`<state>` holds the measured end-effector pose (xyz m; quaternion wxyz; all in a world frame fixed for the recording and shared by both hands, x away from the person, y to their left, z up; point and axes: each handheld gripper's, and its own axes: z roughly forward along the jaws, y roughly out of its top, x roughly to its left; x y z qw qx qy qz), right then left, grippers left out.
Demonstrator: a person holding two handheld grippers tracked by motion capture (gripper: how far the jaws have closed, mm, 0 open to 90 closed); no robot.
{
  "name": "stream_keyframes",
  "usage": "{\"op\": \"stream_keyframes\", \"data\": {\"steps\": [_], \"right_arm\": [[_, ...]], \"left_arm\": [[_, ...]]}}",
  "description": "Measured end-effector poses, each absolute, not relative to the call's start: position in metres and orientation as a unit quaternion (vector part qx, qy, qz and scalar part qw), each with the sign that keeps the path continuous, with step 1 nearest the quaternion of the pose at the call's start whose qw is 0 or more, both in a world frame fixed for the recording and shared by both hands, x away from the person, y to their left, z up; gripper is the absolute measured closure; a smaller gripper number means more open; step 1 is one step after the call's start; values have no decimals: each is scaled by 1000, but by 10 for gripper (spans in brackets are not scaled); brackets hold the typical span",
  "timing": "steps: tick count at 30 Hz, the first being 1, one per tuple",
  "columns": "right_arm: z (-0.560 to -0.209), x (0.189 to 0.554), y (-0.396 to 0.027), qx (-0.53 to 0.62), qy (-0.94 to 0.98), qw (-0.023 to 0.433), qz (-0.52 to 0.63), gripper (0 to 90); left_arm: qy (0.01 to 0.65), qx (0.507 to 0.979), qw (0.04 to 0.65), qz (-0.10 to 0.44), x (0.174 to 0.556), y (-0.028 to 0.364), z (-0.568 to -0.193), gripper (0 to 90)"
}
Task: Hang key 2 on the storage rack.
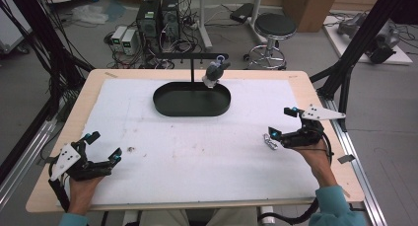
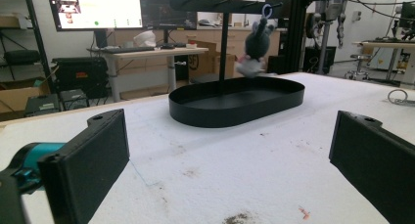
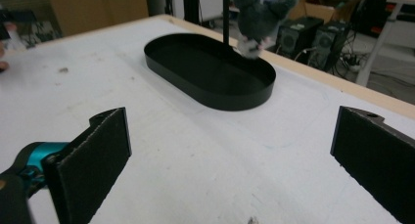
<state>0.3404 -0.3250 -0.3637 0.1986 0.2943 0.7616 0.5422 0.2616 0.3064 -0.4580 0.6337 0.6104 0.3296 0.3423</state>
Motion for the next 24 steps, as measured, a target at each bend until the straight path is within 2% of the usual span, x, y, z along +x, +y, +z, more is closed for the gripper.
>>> {"op": "stream_keyframes", "data": {"steps": [9, 24], "right_arm": [[-358, 354, -323, 313, 799, 182, 481, 7], [-374, 371, -323, 356, 834, 150, 395, 62]], "left_arm": [[329, 610, 634, 342, 262, 306, -458, 17], [328, 610, 634, 343, 261, 307, -458, 17]]}}
